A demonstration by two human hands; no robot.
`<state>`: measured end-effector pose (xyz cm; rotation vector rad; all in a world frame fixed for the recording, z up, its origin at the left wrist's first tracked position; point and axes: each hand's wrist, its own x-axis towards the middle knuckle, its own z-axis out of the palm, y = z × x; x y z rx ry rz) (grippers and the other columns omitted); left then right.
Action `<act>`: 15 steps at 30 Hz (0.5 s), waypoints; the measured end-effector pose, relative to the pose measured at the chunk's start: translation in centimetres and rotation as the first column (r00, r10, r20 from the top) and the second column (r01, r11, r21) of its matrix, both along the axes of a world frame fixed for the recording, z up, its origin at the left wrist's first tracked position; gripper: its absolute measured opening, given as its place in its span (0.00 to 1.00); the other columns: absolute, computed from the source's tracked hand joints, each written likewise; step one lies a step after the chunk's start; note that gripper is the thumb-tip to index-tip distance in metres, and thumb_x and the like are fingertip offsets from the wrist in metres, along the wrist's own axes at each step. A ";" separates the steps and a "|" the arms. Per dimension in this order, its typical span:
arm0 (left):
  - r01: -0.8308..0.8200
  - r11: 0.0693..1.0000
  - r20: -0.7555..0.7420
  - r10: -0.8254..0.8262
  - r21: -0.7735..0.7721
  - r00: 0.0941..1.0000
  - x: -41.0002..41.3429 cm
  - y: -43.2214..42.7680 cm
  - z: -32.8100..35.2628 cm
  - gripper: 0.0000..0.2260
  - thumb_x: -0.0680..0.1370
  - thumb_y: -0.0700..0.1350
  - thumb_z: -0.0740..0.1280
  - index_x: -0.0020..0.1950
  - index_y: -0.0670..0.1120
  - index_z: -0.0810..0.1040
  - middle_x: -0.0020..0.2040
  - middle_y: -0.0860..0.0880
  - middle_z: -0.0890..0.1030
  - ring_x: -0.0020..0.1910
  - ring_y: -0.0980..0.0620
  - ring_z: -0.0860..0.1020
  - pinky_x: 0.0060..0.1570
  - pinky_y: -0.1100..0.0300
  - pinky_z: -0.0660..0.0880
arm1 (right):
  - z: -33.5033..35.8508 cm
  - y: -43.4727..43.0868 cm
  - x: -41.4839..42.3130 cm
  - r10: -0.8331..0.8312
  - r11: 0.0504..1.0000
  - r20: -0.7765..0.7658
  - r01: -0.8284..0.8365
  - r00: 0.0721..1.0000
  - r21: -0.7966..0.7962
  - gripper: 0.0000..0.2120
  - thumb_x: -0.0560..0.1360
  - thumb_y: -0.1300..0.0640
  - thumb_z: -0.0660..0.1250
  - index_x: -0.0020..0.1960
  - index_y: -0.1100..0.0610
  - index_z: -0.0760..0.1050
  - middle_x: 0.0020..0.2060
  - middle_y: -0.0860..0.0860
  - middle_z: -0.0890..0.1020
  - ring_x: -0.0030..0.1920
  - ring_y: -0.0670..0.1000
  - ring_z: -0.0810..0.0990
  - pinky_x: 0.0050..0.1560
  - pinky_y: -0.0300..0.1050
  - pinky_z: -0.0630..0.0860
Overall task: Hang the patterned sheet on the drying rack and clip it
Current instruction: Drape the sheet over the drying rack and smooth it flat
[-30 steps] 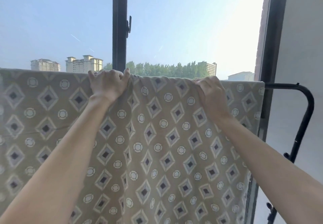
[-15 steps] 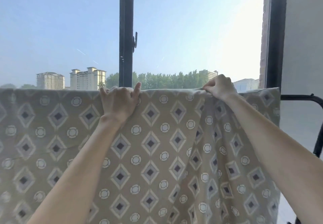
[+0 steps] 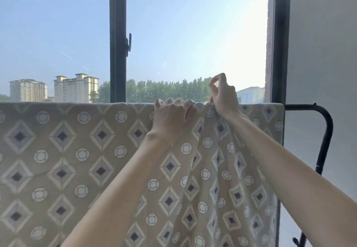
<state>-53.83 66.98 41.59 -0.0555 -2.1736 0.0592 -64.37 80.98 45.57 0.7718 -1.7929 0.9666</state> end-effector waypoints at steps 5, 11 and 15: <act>-0.036 0.999 0.024 0.035 0.027 0.999 -1.7 1.6 0.7 0.19 0.81 0.59 0.46 0.63 0.60 0.73 0.52 0.51 0.80 0.53 0.48 0.76 0.63 0.44 0.59 | -2.3 4.6 -0.3 -0.019 0.999 -0.055 0.021 0.998 0.044 0.09 0.82 0.58 0.56 0.60 0.60 0.66 0.38 0.48 0.76 0.41 0.53 0.80 0.42 0.50 0.79; -0.129 0.984 0.017 0.128 0.125 0.992 -2.6 2.6 1.2 0.26 0.80 0.62 0.44 0.58 0.54 0.79 0.52 0.47 0.81 0.55 0.46 0.77 0.67 0.38 0.52 | -9.2 12.5 -3.1 -0.299 0.914 0.107 0.317 0.948 -0.252 0.27 0.77 0.38 0.57 0.65 0.58 0.63 0.62 0.54 0.70 0.62 0.54 0.67 0.63 0.58 0.67; -0.176 0.976 -0.020 0.180 0.130 0.983 -3.9 4.3 1.3 0.28 0.81 0.60 0.43 0.50 0.50 0.81 0.42 0.47 0.80 0.45 0.46 0.77 0.66 0.40 0.56 | -11.0 14.0 -3.8 -0.055 0.927 0.325 0.169 0.944 -0.334 0.24 0.76 0.36 0.56 0.56 0.57 0.65 0.46 0.49 0.73 0.47 0.51 0.74 0.52 0.58 0.75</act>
